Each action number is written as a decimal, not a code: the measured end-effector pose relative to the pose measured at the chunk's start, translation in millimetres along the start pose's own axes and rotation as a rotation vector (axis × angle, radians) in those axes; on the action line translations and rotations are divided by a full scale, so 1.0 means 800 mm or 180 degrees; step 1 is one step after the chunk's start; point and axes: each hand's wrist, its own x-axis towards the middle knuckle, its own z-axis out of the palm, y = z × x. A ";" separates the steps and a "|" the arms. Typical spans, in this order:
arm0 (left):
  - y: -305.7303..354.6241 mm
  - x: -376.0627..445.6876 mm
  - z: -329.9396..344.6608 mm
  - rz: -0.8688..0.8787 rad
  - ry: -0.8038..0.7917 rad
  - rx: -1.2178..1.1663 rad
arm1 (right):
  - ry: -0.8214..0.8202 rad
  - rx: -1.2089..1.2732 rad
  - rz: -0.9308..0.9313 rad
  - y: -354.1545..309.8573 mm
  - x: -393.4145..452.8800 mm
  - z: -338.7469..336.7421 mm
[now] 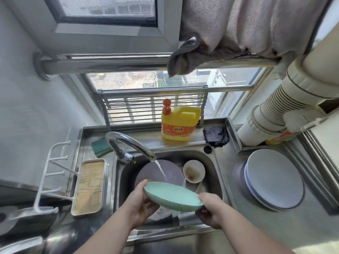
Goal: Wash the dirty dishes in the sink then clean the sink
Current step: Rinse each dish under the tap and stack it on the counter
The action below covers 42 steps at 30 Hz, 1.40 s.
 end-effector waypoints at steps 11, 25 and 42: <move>-0.056 -0.010 0.031 -0.0547 0.0177 -0.0685 | -0.0408 0.0165 -0.0240 -0.041 -0.016 -0.044; -0.131 0.015 0.289 0.1867 0.0247 0.3666 | 0.1680 -0.3154 -0.2509 -0.067 -0.030 -0.353; -0.199 0.103 0.414 0.2356 0.0284 0.4971 | 0.2045 -0.2601 -0.2086 -0.039 0.064 -0.475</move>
